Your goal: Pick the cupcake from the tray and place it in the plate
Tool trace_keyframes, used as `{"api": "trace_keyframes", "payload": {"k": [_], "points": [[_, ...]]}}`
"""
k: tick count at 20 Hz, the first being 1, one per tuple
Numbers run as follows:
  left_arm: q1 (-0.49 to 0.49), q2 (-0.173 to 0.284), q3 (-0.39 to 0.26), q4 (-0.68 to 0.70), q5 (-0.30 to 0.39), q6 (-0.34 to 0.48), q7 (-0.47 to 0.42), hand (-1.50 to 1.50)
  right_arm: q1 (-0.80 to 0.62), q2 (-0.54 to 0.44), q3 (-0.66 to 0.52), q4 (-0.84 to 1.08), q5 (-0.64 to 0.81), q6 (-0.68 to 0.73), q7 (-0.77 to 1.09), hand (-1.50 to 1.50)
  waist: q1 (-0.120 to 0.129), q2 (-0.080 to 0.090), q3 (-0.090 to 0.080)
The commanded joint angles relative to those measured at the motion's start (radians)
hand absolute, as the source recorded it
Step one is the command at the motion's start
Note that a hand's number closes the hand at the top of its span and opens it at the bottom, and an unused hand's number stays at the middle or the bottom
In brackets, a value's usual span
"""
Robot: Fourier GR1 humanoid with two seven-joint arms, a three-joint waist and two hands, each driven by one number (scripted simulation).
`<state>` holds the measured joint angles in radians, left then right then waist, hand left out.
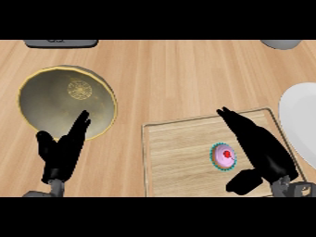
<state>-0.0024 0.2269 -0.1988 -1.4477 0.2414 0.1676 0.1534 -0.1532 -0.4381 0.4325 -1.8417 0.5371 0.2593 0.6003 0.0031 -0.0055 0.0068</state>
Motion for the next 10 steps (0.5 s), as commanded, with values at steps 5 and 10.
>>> {"api": "trace_keyframes", "payload": {"k": [5, 10], "points": [[0.034, -0.027, -0.005, 0.008, -0.016, -0.017, 0.024, 0.0, -0.032, 0.022, 0.041, 0.089, 0.053, 0.106, -0.042, 1.5, 0.0, 0.005, -0.007], [-0.012, -0.044, 0.014, 0.042, -0.028, -0.024, 0.06, 0.0, -0.048, 0.056, 0.048, 0.139, 0.157, 0.053, -0.132, 1.5, -0.002, 0.006, -0.007]]}}
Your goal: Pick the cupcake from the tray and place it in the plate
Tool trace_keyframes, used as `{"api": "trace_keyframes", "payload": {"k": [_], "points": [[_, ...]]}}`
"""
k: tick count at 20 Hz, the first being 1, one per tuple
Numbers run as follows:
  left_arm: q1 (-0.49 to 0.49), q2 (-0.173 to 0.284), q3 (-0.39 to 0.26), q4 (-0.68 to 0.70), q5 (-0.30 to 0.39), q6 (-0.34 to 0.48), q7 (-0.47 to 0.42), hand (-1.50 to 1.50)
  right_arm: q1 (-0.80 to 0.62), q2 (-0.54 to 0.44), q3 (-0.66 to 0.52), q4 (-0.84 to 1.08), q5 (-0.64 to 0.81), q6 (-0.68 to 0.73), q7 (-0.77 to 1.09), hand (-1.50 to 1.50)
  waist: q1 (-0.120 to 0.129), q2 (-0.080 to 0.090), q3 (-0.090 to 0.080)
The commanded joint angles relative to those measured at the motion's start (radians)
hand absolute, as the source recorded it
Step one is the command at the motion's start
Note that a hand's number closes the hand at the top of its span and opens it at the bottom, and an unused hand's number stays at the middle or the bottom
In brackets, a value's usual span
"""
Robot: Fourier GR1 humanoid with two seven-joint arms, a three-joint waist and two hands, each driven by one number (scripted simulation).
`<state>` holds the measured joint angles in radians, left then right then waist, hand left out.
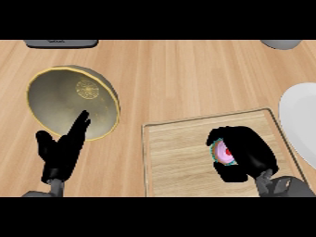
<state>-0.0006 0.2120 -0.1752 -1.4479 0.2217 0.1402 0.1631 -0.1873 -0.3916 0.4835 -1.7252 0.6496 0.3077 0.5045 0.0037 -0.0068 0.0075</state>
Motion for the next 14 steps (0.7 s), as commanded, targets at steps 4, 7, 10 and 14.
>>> {"api": "trace_keyframes", "payload": {"k": [4, 7, 10, 14], "points": [[0.031, -0.027, -0.008, -0.053, -0.021, 0.017, 0.095, 0.0, -0.01, 0.023, -0.017, 0.089, 0.114, -0.04, -0.103, 1.5, 0.001, 0.007, -0.007], [-0.021, 0.002, 0.038, 0.008, -0.006, -0.036, 0.075, 0.0, 0.04, 0.006, -0.038, 0.022, 0.155, -0.106, -0.144, 1.5, -0.004, 0.007, -0.007], [0.009, -0.029, -0.002, 0.002, -0.029, -0.004, 0.038, 0.0, -0.108, 0.114, -0.283, 0.199, 0.179, -0.19, 0.252, 1.5, 0.019, 0.028, -0.009], [0.008, -0.022, 0.006, -0.021, -0.03, 0.0, 0.033, 0.0, -0.157, 0.116, -0.46, 0.275, 0.256, -0.325, 0.487, 1.5, 0.017, 0.048, -0.01]]}}
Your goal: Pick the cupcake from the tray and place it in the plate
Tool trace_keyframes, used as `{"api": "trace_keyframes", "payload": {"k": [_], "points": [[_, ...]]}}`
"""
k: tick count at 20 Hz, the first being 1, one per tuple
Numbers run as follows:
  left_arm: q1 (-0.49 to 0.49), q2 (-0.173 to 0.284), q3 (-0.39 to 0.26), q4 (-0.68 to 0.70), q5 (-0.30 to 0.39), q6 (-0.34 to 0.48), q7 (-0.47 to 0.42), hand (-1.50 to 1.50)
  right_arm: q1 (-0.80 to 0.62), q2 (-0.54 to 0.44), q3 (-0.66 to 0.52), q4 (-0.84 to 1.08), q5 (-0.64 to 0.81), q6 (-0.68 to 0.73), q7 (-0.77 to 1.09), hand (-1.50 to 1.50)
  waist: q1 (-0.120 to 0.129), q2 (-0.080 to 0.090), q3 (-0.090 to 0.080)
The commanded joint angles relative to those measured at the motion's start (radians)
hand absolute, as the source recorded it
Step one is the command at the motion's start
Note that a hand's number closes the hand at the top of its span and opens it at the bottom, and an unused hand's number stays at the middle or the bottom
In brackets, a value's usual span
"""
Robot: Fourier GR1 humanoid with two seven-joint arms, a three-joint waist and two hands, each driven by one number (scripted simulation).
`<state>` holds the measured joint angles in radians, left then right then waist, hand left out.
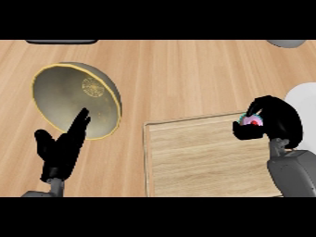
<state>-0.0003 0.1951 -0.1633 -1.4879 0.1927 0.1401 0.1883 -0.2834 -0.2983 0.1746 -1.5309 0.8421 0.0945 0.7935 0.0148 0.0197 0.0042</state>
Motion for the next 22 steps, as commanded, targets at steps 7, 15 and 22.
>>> {"api": "trace_keyframes", "payload": {"k": [7, 15, 22], "points": [[-0.019, -0.011, -0.052, 0.006, -0.007, -0.037, 0.024, 0.0, -0.301, -0.051, -0.256, 0.203, 0.431, -0.322, 0.482, 1.5, 0.086, 0.022, -0.01], [-0.037, -0.005, -0.051, 0.024, -0.009, -0.048, 0.029, 0.0, -0.431, -0.023, -0.408, 0.293, 0.752, -0.468, 0.633, 1.5, 0.092, 0.021, -0.005], [-0.03, -0.023, -0.045, 0.034, -0.006, -0.028, 0.045, 0.0, -0.415, 0.06, -0.526, 0.274, 0.971, -0.651, 0.655, 1.5, 0.057, 0.013, -0.001]]}}
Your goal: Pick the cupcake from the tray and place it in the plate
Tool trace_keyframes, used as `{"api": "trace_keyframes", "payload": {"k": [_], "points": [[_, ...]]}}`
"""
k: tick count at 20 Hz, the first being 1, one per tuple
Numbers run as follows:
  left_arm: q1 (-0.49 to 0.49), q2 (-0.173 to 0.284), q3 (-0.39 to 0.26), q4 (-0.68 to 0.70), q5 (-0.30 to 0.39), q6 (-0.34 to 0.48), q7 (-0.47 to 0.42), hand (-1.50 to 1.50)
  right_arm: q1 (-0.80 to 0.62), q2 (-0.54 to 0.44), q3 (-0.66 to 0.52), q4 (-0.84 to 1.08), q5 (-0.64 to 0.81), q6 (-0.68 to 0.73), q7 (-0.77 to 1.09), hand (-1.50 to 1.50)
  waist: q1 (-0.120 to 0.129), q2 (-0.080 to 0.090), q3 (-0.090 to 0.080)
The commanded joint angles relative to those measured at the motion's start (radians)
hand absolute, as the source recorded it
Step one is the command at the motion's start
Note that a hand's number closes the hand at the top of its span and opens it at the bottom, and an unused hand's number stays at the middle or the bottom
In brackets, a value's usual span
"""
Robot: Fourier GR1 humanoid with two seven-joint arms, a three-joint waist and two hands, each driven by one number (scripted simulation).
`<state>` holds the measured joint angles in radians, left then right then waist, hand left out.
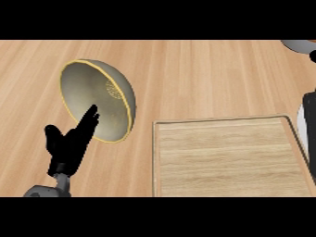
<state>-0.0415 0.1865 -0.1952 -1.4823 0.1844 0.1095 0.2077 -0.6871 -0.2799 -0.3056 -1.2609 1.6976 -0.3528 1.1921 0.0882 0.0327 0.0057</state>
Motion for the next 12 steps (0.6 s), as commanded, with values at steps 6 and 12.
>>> {"api": "trace_keyframes", "payload": {"k": [6, 12], "points": [[0.039, -0.013, 0.013, 0.048, 0.005, 0.008, -0.011, 0.0, 0.09, 0.089, -0.178, 0.009, 0.284, -0.289, 0.249, 1.5, -0.059, -0.01, -0.004], [0.056, -0.005, 0.015, -0.002, 0.001, 0.019, 0.017, 0.0, 0.175, 0.137, -0.326, 0.01, 0.352, -0.429, 0.22, 1.5, -0.067, -0.018, -0.002]]}}
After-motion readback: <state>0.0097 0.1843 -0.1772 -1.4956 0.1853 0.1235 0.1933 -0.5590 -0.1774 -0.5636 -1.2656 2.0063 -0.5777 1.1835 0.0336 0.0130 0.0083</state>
